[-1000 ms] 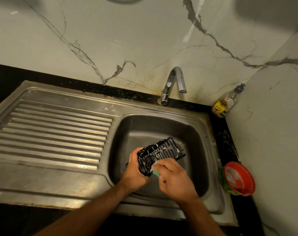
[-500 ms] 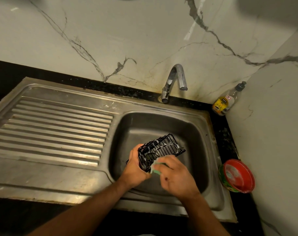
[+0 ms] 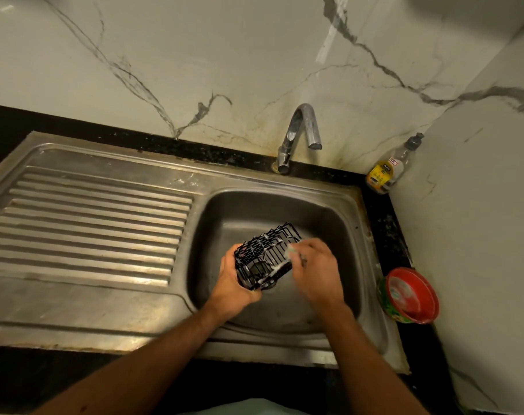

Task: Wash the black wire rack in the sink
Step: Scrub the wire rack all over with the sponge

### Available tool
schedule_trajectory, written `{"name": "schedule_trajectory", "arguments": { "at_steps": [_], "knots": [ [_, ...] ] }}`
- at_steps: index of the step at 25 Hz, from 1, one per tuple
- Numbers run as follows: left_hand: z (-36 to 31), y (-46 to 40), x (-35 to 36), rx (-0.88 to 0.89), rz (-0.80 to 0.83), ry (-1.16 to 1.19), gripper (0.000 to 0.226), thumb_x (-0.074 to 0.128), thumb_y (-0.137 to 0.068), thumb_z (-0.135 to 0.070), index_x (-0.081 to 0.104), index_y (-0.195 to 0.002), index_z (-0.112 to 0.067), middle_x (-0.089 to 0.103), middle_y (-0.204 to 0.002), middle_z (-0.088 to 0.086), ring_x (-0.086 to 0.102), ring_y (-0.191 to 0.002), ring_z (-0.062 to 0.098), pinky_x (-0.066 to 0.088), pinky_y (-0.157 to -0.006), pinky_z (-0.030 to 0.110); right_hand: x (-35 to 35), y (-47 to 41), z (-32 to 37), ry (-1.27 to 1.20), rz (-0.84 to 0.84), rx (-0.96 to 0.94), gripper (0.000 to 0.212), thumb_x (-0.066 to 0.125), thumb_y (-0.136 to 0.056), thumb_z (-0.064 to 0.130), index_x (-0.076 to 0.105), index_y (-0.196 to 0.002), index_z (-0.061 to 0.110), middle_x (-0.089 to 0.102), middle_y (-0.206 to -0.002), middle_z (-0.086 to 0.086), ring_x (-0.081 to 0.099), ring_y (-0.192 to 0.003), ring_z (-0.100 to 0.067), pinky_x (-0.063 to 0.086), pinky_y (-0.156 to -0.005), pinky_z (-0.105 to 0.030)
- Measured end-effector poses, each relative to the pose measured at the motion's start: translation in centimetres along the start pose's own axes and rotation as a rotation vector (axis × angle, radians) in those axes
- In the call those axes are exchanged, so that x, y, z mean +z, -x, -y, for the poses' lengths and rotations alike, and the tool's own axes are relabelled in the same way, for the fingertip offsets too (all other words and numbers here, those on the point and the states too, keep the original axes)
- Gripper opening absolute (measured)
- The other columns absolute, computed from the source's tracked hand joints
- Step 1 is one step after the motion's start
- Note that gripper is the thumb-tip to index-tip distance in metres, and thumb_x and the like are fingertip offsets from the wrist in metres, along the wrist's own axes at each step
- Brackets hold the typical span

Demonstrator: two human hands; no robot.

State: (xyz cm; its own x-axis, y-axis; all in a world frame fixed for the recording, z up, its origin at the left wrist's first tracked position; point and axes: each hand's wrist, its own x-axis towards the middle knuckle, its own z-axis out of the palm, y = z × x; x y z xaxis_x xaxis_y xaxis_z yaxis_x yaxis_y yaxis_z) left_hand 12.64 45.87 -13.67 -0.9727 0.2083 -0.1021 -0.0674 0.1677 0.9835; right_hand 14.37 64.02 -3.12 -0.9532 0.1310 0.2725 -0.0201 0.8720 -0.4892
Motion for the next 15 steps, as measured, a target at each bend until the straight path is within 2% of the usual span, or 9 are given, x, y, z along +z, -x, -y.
{"name": "schedule_trajectory", "arguments": {
  "at_steps": [1,3,5,6,9,10,11,12,15],
  "knots": [
    [0.0,0.1,0.0,-0.001,0.010,-0.004,0.104,0.086,-0.051,-0.015,0.036,-0.138,-0.043,0.048,-0.140,0.003,0.054,-0.128,0.003,0.044,-0.105,0.018,-0.3,-0.7,-0.4,-0.004,0.001,0.119,0.021,0.061,-0.095,0.023,0.075,-0.105,0.011,0.064,-0.104,0.000,0.061,-0.093,-0.012,0.052,-0.093,-0.034],
    [0.0,0.0,0.0,-0.004,0.012,-0.014,0.104,0.086,-0.051,-0.015,0.037,-0.138,-0.042,0.048,-0.140,0.003,0.054,-0.127,0.002,0.044,-0.104,0.015,-0.6,-0.9,-0.6,-0.006,0.015,0.196,0.020,0.062,-0.095,0.022,0.073,-0.109,0.012,0.062,-0.107,0.001,0.061,-0.094,-0.010,0.052,-0.096,-0.034],
    [0.0,0.0,0.0,-0.010,0.001,0.002,0.102,0.086,-0.052,-0.009,0.038,-0.139,-0.032,0.050,-0.138,0.005,0.055,-0.126,0.003,0.044,-0.102,0.012,-0.1,0.6,0.2,-0.028,0.007,0.117,0.019,0.064,-0.092,0.017,0.075,-0.107,0.014,0.064,-0.107,0.000,0.063,-0.094,-0.013,0.053,-0.093,-0.031],
    [0.2,0.0,-0.1,-0.019,-0.001,0.007,0.102,0.085,-0.052,-0.007,0.038,-0.138,-0.031,0.051,-0.137,0.006,0.056,-0.126,0.006,0.046,-0.103,0.016,0.3,1.8,0.9,-0.056,0.000,0.055,0.020,0.064,-0.089,0.014,0.075,-0.105,0.015,0.065,-0.105,-0.001,0.064,-0.094,-0.014,0.053,-0.091,-0.028],
    [0.7,-0.1,-0.2,-0.017,0.006,-0.009,0.103,0.087,-0.050,-0.010,0.039,-0.137,-0.037,0.052,-0.136,0.009,0.059,-0.127,0.018,0.051,-0.107,0.040,0.9,4.6,2.2,-0.152,0.019,-0.175,0.029,0.057,-0.082,0.011,0.076,-0.104,0.012,0.067,-0.102,-0.003,0.064,-0.093,-0.015,0.052,-0.089,-0.024],
    [0.7,-0.1,-0.2,-0.017,0.006,-0.014,0.104,0.087,-0.050,-0.011,0.039,-0.138,-0.036,0.051,-0.137,0.009,0.058,-0.128,0.019,0.050,-0.108,0.042,0.6,4.3,2.0,-0.146,0.013,-0.203,0.029,0.055,-0.082,0.011,0.076,-0.103,0.012,0.067,-0.101,-0.004,0.064,-0.092,-0.015,0.052,-0.089,-0.023],
    [0.7,-0.1,-0.1,-0.020,0.010,-0.018,0.104,0.087,-0.049,-0.012,0.039,-0.138,-0.035,0.051,-0.138,0.009,0.057,-0.129,0.018,0.049,-0.109,0.041,0.2,3.5,1.5,-0.127,-0.009,-0.149,0.027,0.056,-0.084,0.010,0.076,-0.102,0.013,0.068,-0.100,-0.004,0.064,-0.092,-0.015,0.051,-0.089,-0.024],
    [0.6,-0.1,-0.1,-0.026,0.007,-0.017,0.104,0.086,-0.048,-0.012,0.038,-0.138,-0.034,0.051,-0.139,0.009,0.057,-0.129,0.017,0.049,-0.109,0.039,-0.2,2.3,0.8,-0.112,-0.041,-0.012,0.024,0.058,-0.087,0.010,0.076,-0.102,0.014,0.068,-0.101,-0.004,0.064,-0.092,-0.015,0.050,-0.089,-0.024],
    [1.0,0.1,-0.1,-0.010,0.033,-0.037,0.105,0.084,-0.048,-0.013,0.037,-0.139,-0.036,0.051,-0.139,0.008,0.059,-0.127,0.020,0.051,-0.107,0.040,-1.3,-1.0,-2.4,-0.157,-0.047,0.517,0.017,0.067,-0.090,0.017,0.075,-0.105,0.016,0.070,-0.103,-0.002,0.065,-0.088,-0.013,0.048,-0.081,-0.019]
  ]
}}
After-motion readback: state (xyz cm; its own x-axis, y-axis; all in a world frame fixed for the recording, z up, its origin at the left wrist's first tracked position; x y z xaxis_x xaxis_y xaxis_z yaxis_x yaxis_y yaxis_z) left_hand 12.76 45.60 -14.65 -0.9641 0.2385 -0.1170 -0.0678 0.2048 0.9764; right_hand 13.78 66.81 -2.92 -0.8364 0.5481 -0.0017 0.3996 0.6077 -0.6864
